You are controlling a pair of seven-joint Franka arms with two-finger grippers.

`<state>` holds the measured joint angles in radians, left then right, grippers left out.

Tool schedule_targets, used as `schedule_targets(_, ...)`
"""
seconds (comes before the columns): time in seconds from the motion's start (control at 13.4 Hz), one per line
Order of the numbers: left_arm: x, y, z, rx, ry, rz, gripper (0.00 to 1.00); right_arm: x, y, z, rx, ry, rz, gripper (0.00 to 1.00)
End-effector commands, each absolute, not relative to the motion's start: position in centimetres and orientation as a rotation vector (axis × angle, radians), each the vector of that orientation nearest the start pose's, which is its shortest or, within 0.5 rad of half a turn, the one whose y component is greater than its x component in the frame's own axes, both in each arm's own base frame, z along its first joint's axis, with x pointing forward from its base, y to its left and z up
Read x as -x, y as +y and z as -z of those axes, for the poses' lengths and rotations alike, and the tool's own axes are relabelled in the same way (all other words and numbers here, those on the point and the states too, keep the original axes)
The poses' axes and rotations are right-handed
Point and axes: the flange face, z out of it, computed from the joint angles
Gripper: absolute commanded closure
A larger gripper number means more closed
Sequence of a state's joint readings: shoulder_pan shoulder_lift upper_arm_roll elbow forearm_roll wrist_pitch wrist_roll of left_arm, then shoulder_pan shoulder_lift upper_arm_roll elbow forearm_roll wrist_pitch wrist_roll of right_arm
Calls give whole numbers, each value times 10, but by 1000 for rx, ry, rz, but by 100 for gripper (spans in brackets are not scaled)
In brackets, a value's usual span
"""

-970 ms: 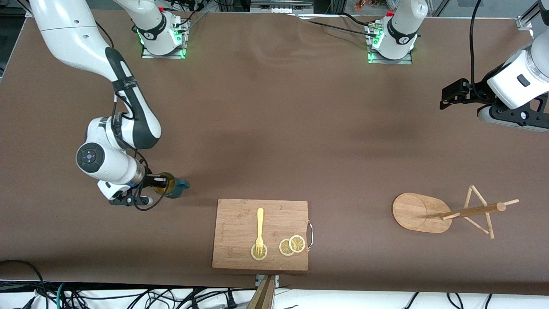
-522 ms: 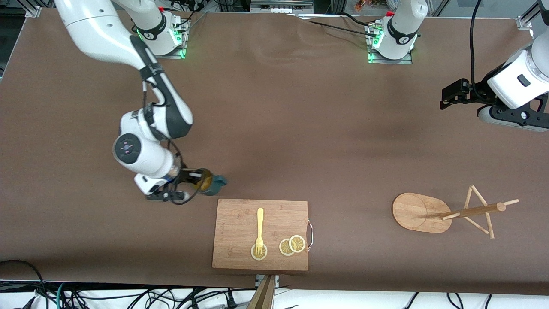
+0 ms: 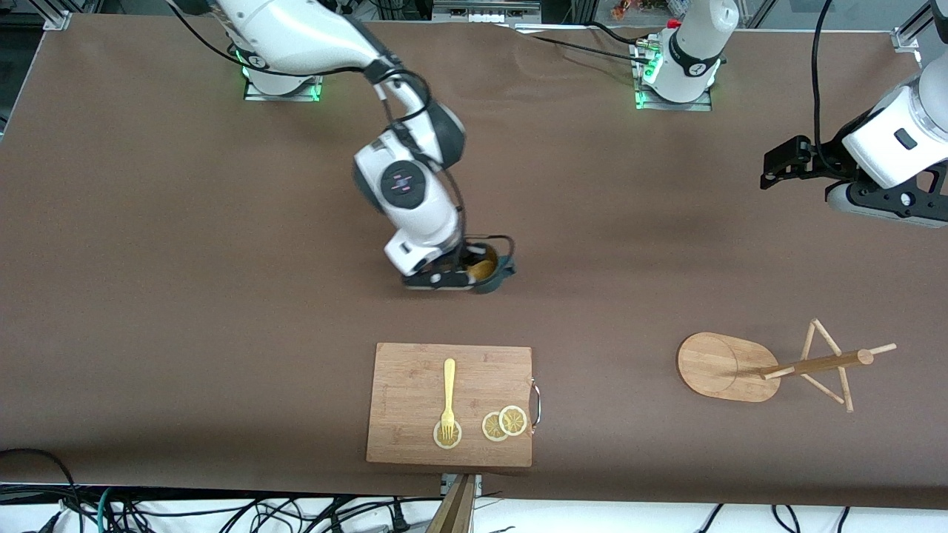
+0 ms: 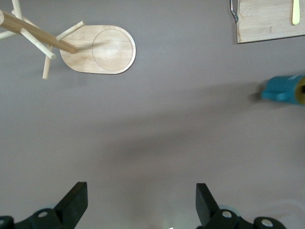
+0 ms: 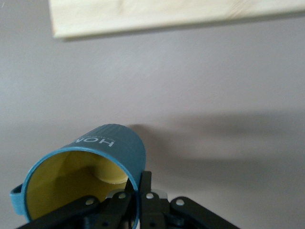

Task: Pass cup and hang on rack
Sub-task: 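Carry the teal mug with the right gripper toward the table center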

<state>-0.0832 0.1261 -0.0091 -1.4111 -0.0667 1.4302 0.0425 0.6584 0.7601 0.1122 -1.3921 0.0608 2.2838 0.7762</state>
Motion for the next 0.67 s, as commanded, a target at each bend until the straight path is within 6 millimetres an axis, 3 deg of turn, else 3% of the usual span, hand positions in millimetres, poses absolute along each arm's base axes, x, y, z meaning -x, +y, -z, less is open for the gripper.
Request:
schedule_targets(0.0,-578,-60,-621,3181,209,-164,0,-534,553,-258,2971,186,30,100)
schedule_targets(0.3,-579,-59,-621,3182,214,-164,0,-495,587,-248,2987,236,25,100)
schedule_targets(0.45,-582,-58,-613,3181,216,-183,0,-492,589,-245,2999,237,42,99)
schedule_targets(0.6,-588,-58,-604,3183,213,-203,0,-492,589,-246,3002,234,42,64)
